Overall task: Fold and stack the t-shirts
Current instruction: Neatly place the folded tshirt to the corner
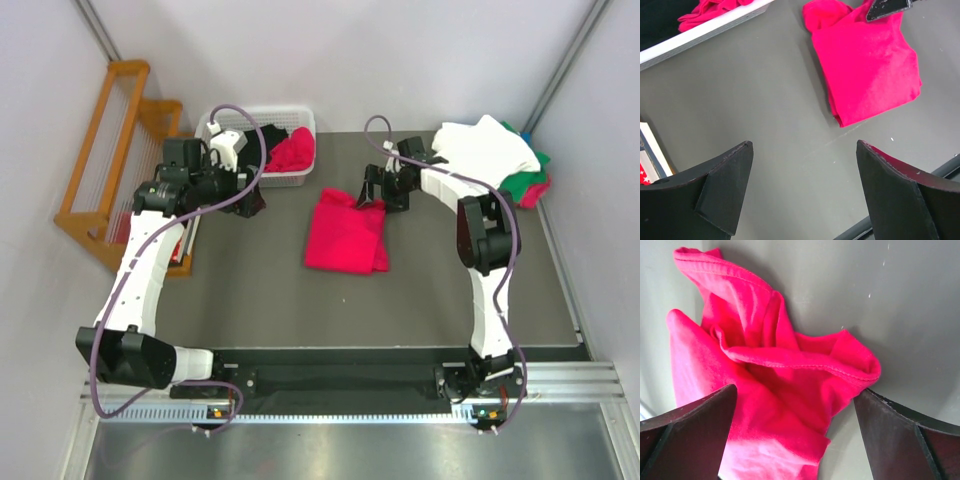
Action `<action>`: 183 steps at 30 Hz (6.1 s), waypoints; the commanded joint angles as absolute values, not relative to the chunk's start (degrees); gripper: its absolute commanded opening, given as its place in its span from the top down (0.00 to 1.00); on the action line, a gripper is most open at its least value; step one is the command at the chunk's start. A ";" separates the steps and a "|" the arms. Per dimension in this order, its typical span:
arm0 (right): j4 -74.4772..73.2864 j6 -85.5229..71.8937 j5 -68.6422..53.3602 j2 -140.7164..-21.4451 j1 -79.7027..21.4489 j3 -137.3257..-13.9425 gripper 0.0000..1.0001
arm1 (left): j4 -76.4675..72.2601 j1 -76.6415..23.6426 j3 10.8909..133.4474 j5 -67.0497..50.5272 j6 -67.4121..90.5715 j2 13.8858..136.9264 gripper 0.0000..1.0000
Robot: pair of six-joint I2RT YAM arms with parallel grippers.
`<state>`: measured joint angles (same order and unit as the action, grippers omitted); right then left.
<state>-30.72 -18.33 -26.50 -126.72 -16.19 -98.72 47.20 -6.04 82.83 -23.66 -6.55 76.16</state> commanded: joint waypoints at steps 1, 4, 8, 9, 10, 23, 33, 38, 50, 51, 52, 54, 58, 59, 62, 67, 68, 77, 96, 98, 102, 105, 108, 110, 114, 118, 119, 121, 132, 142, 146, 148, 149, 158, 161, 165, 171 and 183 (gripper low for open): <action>-26.46 -18.01 -30.84 -128.50 -13.80 -97.31 0.00 | 46.85 -5.89 84.03 -25.23 -7.20 74.18 0.12; -23.39 -19.85 -34.18 -128.23 -11.96 -94.67 0.00 | 46.58 -5.89 82.80 -24.61 -7.56 74.79 0.12; -14.88 -25.74 -40.68 -126.39 -7.66 -88.43 0.00 | 46.32 -5.89 81.65 -24.26 -7.73 74.88 0.13; -10.16 -29.15 -43.83 -126.13 -6.86 -86.85 0.00 | 46.49 -5.98 81.74 -24.34 -7.82 74.80 0.13; -7.58 -31.09 -45.25 -125.69 -6.16 -83.44 0.00 | 46.58 -5.89 81.91 -24.26 -7.82 74.88 0.13; 11.61 -40.87 -54.84 -124.45 -5.00 -71.19 0.00 | 48.87 -5.89 84.73 -25.13 -7.82 74.71 0.14; 3.35 -33.85 -53.27 -125.33 -7.91 -73.56 0.00 | 49.13 -5.98 84.29 -26.10 -7.47 74.36 0.14; -5.09 -28.39 -48.17 -126.91 -10.10 -76.73 0.00 | 49.22 -6.06 84.81 -26.01 -7.56 74.09 0.14; -8.87 -26.46 -43.60 -130.52 -14.59 -77.61 0.00 | 49.13 -5.98 84.99 -26.54 -7.73 74.53 0.14; -9.22 -26.63 -43.77 -130.34 -14.68 -77.87 0.00 | 49.04 -5.98 85.08 -26.54 -7.73 74.62 0.14; -9.49 -26.72 -43.77 -129.82 -14.94 -78.05 0.00 | 49.04 -5.98 85.25 -26.46 -7.65 74.79 0.14; -10.63 -26.89 -42.80 -129.20 -15.29 -78.13 0.00 | 49.04 -6.06 85.52 -26.46 -7.73 74.88 0.14; -9.85 -27.59 -42.98 -128.67 -15.91 -77.09 0.34 | 48.95 -5.98 85.96 -26.72 -7.65 75.15 0.14; -9.15 -28.03 -43.15 -128.76 -15.91 -76.82 0.50 | 48.87 -6.06 85.96 -26.54 -7.73 74.97 0.14; -9.31 -29.09 -43.33 -129.99 -16.00 -76.90 0.85 | 49.13 -6.06 85.96 -26.63 -8.00 74.79 0.14; -9.05 -29.62 -42.80 -129.99 -16.35 -76.38 0.97 | 49.66 -5.98 85.87 -26.19 -8.61 74.36 0.14; -9.23 -29.79 -42.98 -129.90 -16.35 -76.46 1.00 | 49.66 -5.98 85.78 -26.19 -8.70 74.36 0.14; -13.61 -24.01 -39.74 -121.13 -17.84 -80.85 1.00 | 49.04 -6.06 84.38 -26.98 -8.44 73.74 0.14; -26.90 -30.31 -37.36 -134.04 -6.78 -128.32 1.00 | 48.78 -5.89 79.46 -25.75 -8.88 70.05 0.14; -24.00 -33.20 -35.34 -132.37 -3.18 -127.62 1.00 | 49.04 -5.89 78.93 -25.75 -8.88 69.96 0.14; -19.52 -36.38 -30.25 -126.93 3.77 -123.06 1.00 | 48.96 -5.98 77.70 -25.93 -9.05 69.17 0.14; -15.40 -39.37 -29.18 -122.01 8.69 -120.95 1.00 | 48.43 -5.98 76.91 -26.71 -8.44 69.26 0.14; -11.61 -41.04 -32.07 -119.72 12.64 -121.46 1.00 | 47.73 -5.89 75.77 -27.94 -7.48 69.61 0.14; -10.38 -40.17 -33.04 -117.87 13.62 -119.99 1.00 | 47.11 -5.89 74.80 -28.39 -7.12 69.70 0.14; -5.20 -42.97 -35.32 -113.04 17.74 -114.27 1.00 | 46.41 -5.89 74.27 -29.44 -6.33 70.49 0.14; 0.60 -47.98 -38.67 -111.63 19.77 -108.03 1.00 | 46.32 -5.89 75.06 -31.20 -5.54 70.75 0.14; 1.57 -48.25 -38.50 -111.36 19.78 -106.36 1.00 | 46.41 -5.89 75.32 -31.11 -5.45 70.84 0.14; 1.58 -48.43 -38.06 -111.01 19.86 -105.30 1.00 | 46.84 -5.89 75.58 -31.03 -5.62 70.84 0.14; 0.97 -47.64 -34.54 -110.83 19.16 -103.18 1.00 | 47.46 -5.98 75.41 -30.67 -5.98 69.43 0.14; 1.32 -45.89 -27.80 -107.85 22.14 -97.83 1.00 | 47.29 -5.89 74.62 -30.59 -6.06 69.43 0.14; -2.54 -43.86 -20.67 -106.09 24.25 -92.22 1.00 | 47.37 -5.89 74.62 -30.67 -6.24 69.70 0.14; -5.43 -42.46 -17.69 -105.99 24.87 -91.58 1.00 | 47.46 -5.89 74.62 -30.67 -6.42 69.52 0.13; -6.49 -41.84 -16.19 -105.91 24.96 -91.15 1.00 | 47.37 -5.98 74.62 -30.67 -6.50 69.43 0.13; -19.51 -40.96 -2.02 -108.27 25.93 -93.60 0.67 | 47.99 -5.89 73.39 -29.80 -7.73 68.29 0.13; -20.82 -40.17 -2.11 -109.68 25.75 -95.70 0.26 | 48.08 -5.89 73.30 -30.15 -7.65 68.29 0.13; -22.41 -38.94 -1.49 -111.36 25.58 -99.75 0.00 | 48.08 -5.89 72.95 -30.67 -7.65 68.03 0.13; -25.31 -38.32 -1.06 -110.66 24.44 -104.85 0.00 | 47.73 -5.89 72.16 -30.67 -7.65 67.85 0.13; -24.11 -37.86 -7.74 -103.62 17.84 -111.39 0.01 | 47.46 -5.89 73.22 -30.67 -7.38 67.32 0.12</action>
